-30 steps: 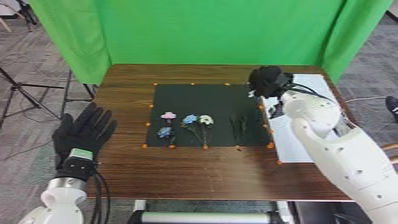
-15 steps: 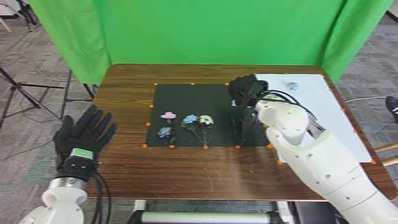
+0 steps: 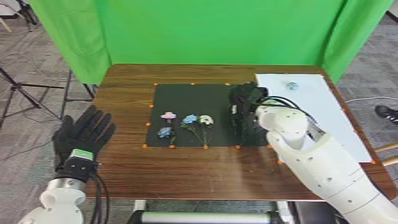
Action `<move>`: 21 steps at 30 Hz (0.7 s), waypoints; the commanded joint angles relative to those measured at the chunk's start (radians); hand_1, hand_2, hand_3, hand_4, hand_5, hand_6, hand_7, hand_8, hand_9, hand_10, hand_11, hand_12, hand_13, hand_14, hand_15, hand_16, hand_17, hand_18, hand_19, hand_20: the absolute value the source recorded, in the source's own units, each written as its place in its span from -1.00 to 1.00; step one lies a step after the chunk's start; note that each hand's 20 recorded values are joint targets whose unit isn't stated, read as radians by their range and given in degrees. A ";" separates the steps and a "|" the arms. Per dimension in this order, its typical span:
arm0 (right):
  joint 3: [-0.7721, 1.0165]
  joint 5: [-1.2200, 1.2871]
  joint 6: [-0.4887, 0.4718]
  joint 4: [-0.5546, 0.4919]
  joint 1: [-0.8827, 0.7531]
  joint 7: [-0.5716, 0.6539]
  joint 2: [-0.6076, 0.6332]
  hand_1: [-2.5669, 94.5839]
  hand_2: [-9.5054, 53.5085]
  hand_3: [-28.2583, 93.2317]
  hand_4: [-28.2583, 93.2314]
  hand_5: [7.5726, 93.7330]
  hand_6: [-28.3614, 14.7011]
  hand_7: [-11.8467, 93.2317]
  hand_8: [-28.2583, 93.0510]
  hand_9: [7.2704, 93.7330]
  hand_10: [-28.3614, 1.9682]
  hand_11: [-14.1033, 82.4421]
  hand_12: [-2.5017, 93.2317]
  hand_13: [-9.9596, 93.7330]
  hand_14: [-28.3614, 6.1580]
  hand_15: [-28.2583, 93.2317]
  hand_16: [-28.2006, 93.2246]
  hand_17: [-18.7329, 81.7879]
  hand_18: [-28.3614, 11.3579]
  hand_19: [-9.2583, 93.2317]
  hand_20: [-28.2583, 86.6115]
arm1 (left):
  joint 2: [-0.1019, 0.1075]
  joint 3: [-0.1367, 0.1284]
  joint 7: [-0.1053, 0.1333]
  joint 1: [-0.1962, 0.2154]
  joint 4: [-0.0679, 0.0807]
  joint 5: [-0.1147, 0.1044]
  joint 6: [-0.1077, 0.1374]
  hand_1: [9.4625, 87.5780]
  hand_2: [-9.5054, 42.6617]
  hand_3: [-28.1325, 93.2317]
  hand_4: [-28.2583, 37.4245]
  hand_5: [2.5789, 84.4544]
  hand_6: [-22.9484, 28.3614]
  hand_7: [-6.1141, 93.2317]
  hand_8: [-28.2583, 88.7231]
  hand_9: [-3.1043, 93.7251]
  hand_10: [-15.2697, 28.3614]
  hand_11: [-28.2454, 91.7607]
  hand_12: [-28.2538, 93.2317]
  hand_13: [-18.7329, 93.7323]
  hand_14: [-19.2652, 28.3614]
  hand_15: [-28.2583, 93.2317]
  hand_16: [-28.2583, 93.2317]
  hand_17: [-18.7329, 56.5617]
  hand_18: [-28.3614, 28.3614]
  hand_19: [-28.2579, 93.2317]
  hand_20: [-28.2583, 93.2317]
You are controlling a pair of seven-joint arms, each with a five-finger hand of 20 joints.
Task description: Arrange flowers
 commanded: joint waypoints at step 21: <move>0.049 0.096 -0.115 -0.103 -0.049 0.098 0.004 -0.10 -1.00 0.81 -1.00 0.11 0.29 -0.37 -0.77 0.27 0.08 -0.36 -0.58 0.36 0.12 0.22 -0.17 -0.11 -0.57 0.50 0.06 | -0.016 0.011 -0.027 -0.007 0.007 -0.013 0.024 -0.57 -0.09 0.66 -1.00 -0.11 0.19 -0.56 -0.68 -0.21 0.32 -0.13 -0.34 -0.20 0.43 0.16 -0.66 -0.64 0.48 0.05 -0.37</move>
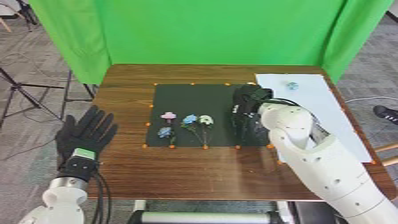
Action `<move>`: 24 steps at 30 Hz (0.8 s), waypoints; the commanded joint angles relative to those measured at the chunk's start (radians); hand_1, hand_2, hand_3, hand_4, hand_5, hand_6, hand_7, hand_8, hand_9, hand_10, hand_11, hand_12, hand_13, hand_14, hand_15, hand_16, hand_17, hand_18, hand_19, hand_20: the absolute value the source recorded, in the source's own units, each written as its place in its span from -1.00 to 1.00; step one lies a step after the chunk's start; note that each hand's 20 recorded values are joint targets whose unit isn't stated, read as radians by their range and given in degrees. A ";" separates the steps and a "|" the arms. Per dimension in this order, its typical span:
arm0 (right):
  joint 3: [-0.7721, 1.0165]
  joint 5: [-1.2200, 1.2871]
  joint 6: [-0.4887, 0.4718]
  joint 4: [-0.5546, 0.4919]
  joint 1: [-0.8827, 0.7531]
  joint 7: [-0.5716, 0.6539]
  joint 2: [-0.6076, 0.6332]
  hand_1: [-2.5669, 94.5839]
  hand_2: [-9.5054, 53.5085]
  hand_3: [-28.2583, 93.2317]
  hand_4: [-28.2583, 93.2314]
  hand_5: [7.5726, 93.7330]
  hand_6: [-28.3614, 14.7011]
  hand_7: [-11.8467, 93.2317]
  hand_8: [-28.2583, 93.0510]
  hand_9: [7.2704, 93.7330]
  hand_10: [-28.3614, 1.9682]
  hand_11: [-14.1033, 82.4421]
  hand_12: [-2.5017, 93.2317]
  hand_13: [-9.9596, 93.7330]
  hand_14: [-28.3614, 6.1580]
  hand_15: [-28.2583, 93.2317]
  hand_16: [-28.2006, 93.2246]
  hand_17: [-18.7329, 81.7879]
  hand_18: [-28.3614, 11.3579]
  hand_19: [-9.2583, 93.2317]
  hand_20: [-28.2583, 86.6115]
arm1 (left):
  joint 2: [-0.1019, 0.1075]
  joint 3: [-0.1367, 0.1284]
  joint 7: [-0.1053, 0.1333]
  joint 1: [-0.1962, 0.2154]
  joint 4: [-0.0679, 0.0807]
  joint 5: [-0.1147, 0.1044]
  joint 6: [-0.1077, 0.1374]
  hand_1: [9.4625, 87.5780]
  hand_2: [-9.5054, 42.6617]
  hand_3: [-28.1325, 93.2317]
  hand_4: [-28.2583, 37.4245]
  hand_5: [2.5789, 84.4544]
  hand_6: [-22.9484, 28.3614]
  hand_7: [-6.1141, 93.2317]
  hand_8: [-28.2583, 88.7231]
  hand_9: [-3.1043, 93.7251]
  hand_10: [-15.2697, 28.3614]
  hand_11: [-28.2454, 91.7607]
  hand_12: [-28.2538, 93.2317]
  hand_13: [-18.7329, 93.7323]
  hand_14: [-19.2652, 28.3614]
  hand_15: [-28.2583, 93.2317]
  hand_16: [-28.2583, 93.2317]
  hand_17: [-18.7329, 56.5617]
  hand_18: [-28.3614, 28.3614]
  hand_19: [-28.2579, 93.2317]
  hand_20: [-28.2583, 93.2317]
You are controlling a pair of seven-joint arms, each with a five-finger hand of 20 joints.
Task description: Arrange flowers
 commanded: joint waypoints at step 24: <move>0.039 0.158 0.437 0.121 0.103 0.217 0.082 -0.80 -0.41 0.64 -0.94 -0.09 -0.03 -0.56 -0.69 -0.21 -0.57 -0.55 -0.60 -0.22 -0.53 0.10 -0.30 -0.22 -0.72 0.52 0.13 | -0.018 0.016 -0.019 -0.011 0.014 0.007 -0.008 -0.60 -0.04 0.65 -1.00 -0.14 0.20 -0.56 -0.68 -0.21 0.32 -0.12 -0.35 -0.20 0.43 0.16 -0.67 -0.65 0.49 0.07 -0.37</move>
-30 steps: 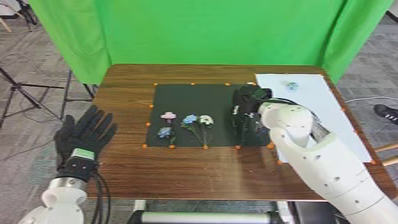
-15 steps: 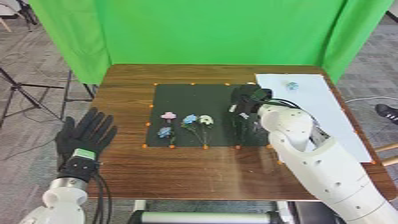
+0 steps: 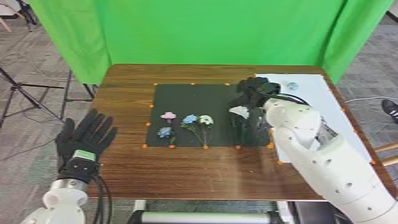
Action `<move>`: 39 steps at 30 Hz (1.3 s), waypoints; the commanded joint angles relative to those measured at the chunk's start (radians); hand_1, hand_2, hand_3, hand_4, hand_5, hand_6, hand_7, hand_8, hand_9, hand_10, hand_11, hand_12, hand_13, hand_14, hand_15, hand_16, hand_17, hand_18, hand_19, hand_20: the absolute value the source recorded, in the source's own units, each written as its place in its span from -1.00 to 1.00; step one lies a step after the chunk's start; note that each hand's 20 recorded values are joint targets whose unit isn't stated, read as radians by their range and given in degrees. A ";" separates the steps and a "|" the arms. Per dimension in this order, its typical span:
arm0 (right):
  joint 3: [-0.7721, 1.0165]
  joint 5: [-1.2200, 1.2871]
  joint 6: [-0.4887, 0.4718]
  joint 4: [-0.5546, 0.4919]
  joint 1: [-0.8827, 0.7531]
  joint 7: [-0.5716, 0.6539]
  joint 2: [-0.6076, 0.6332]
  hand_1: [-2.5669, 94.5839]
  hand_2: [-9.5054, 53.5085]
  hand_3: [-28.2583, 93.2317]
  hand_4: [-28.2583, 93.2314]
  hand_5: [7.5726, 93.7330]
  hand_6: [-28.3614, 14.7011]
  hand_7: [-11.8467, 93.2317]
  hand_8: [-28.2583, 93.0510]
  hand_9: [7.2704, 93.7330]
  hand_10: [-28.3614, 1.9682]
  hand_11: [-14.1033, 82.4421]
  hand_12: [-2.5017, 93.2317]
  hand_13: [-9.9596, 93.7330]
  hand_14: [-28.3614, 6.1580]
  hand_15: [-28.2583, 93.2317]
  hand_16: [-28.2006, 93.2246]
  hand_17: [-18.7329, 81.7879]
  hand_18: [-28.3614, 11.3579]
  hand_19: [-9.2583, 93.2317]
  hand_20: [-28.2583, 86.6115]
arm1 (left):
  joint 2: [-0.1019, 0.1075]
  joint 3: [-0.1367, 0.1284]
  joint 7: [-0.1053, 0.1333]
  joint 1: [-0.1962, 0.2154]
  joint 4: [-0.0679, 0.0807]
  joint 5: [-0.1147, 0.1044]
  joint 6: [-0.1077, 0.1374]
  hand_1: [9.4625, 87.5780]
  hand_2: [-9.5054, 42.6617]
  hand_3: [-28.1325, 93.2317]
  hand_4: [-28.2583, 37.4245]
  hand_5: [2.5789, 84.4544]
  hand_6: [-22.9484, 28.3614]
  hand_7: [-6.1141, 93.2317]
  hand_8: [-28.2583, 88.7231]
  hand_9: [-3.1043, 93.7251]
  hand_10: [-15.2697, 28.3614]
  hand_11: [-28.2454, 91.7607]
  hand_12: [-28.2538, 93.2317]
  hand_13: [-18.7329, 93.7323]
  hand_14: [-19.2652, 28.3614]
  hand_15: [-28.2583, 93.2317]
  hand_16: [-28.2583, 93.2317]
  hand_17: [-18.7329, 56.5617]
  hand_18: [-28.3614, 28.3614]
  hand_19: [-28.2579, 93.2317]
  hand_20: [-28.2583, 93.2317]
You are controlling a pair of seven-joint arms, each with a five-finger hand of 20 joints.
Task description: Arrange flowers
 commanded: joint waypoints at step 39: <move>-0.048 0.073 0.206 0.581 0.153 0.099 0.031 0.39 -1.00 0.35 -1.00 0.14 0.34 -0.25 -0.81 0.23 0.31 -0.24 -0.54 0.36 0.40 0.02 -0.06 0.16 -0.21 0.54 -0.06 | -0.018 0.045 -0.048 -0.068 0.042 0.057 -0.064 -0.53 -0.06 0.63 -1.00 -0.10 0.19 -0.54 -0.69 -0.20 0.32 -0.11 -0.35 -0.19 0.41 0.17 -0.67 -0.64 0.48 0.07 -0.37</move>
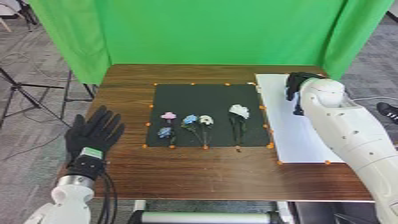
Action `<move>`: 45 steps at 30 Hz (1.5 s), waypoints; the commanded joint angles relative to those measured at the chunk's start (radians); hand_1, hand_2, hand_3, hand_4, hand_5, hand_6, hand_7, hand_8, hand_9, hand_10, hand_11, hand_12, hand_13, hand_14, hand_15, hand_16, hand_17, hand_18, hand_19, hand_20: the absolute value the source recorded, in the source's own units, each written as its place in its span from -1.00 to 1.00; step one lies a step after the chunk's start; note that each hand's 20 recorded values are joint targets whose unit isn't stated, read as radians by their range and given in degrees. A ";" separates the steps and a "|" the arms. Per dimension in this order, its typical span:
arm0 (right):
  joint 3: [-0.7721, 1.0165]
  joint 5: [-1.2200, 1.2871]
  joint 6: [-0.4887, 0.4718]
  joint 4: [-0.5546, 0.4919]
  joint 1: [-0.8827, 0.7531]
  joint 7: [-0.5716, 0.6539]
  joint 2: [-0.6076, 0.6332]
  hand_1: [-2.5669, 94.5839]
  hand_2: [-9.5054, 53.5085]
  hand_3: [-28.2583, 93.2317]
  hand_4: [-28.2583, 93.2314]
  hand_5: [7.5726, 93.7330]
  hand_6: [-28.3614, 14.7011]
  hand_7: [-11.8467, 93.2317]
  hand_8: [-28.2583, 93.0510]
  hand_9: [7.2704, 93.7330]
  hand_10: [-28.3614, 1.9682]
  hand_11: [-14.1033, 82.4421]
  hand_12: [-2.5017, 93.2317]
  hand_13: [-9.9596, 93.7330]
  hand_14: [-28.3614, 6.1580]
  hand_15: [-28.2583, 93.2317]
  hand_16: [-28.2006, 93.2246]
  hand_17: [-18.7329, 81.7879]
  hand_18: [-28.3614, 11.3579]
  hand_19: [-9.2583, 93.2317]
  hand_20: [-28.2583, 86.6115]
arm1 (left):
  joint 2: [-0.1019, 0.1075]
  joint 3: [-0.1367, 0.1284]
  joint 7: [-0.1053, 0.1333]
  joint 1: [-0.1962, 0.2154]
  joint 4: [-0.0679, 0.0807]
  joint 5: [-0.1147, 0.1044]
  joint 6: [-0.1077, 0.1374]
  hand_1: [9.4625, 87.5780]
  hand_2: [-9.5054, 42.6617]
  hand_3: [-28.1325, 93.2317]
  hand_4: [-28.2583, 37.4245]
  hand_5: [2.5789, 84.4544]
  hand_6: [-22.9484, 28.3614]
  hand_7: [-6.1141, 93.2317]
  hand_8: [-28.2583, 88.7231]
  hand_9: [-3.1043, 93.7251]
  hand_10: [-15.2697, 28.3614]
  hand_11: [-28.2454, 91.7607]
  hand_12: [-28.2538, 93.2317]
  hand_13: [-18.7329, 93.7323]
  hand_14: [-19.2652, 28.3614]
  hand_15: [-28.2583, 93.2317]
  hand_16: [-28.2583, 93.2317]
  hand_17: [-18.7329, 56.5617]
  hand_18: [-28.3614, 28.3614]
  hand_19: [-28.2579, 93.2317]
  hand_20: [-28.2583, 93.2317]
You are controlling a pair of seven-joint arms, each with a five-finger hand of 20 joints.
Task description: Arrange flowers
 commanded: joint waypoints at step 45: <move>0.277 -0.054 0.273 -0.840 -0.797 0.094 -0.116 0.26 -1.00 0.58 -1.00 0.29 0.22 -0.08 -0.61 0.52 0.26 -0.45 -0.09 0.43 0.35 0.16 0.09 0.09 -0.48 0.73 0.10 | -0.011 -0.025 -0.014 -0.017 -0.023 -0.047 -0.006 -0.55 -0.03 0.63 -1.00 -0.10 0.18 -0.56 -0.69 -0.22 0.31 -0.14 -0.36 -0.19 0.40 0.16 -0.67 -0.64 0.48 0.07 -0.37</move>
